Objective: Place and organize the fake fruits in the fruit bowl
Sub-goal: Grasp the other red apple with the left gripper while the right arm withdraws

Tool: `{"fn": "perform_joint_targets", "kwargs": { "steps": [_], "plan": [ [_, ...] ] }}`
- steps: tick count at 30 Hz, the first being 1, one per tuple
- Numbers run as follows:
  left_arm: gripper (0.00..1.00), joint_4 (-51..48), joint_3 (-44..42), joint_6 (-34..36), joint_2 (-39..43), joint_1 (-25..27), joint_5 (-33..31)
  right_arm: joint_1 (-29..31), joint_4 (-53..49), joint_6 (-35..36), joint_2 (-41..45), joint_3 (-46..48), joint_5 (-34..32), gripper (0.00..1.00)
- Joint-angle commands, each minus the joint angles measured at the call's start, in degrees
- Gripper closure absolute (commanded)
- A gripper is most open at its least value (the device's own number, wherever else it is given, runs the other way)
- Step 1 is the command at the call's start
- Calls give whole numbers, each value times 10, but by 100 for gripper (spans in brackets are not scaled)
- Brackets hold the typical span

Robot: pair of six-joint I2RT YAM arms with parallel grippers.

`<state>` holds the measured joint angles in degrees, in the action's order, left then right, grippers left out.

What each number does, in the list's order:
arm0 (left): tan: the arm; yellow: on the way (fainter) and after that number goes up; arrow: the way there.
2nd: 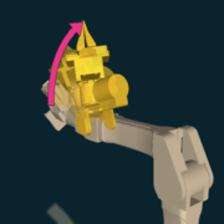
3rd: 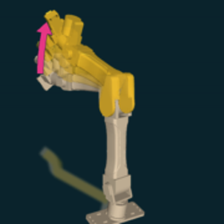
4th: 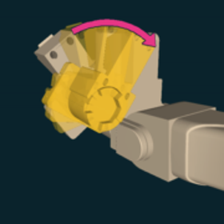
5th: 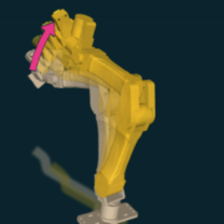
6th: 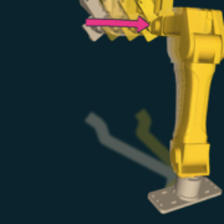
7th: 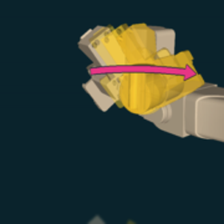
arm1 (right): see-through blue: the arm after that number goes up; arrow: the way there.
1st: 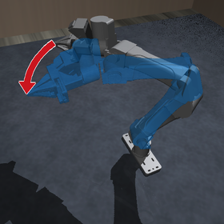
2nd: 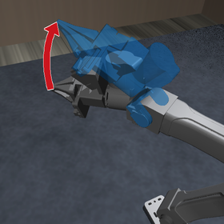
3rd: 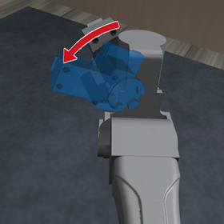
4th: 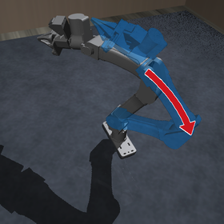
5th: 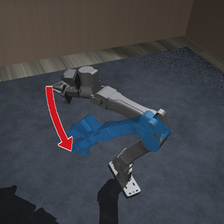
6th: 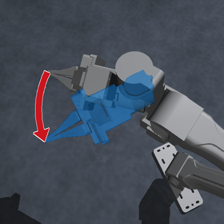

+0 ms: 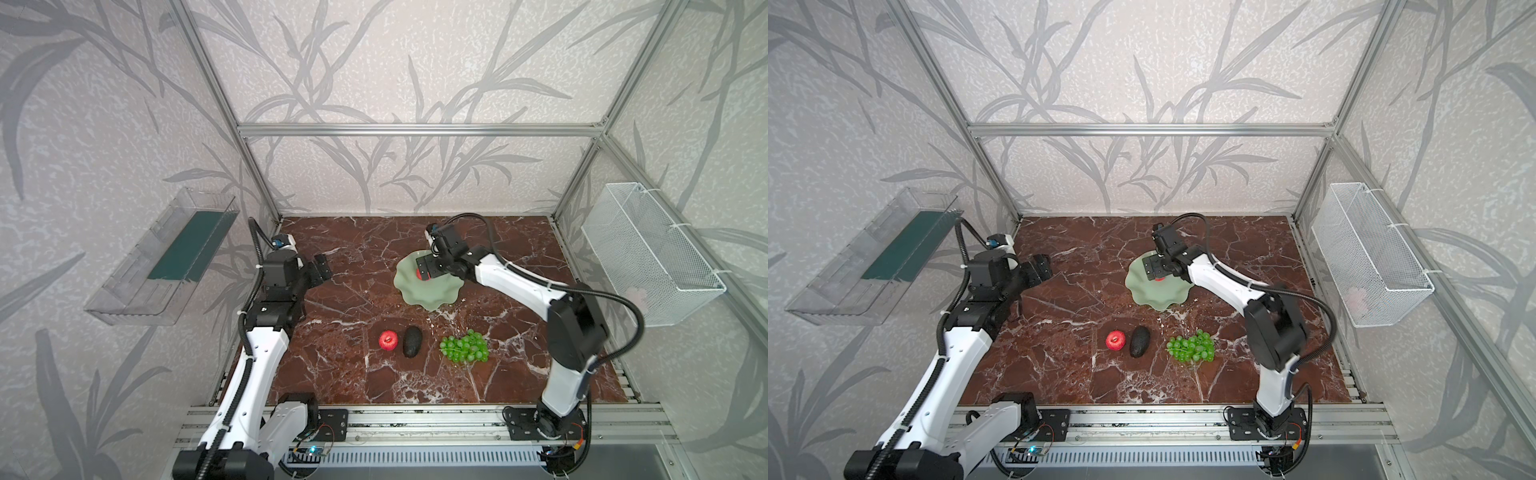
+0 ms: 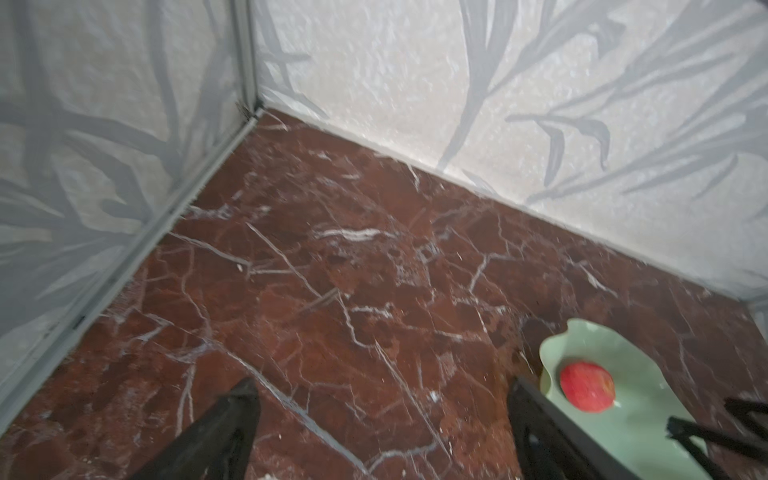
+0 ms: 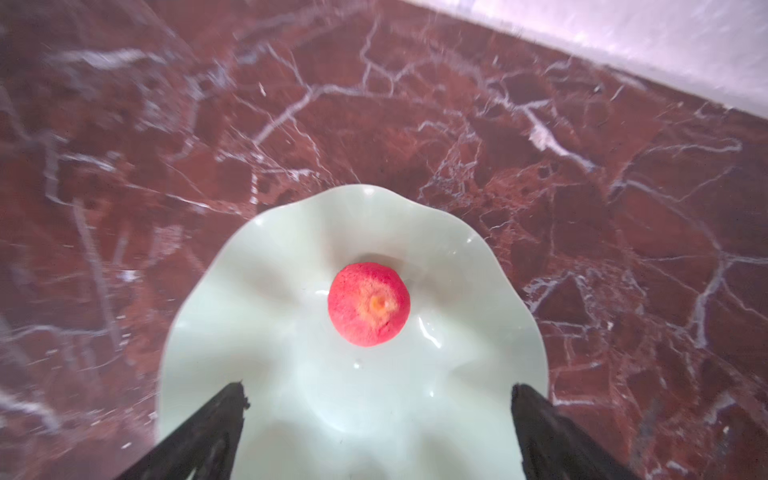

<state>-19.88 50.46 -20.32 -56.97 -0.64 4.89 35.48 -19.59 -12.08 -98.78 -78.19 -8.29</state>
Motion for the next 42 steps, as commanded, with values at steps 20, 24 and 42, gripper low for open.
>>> {"fn": "perform_joint_targets", "kwargs": {
  "steps": [20, 24, 42],
  "plan": [
    [11, -112, -84, -129, -79, 394, 26, -17, 91, -91, 359, 368, -10, 1],
    [11, -90, -89, -143, -125, 431, 25, -18, 93, -96, 362, 377, -4, 1],
    [18, -72, -88, -163, -236, 433, -15, -23, 84, -102, 393, 395, -11, 1]
  ]
}}
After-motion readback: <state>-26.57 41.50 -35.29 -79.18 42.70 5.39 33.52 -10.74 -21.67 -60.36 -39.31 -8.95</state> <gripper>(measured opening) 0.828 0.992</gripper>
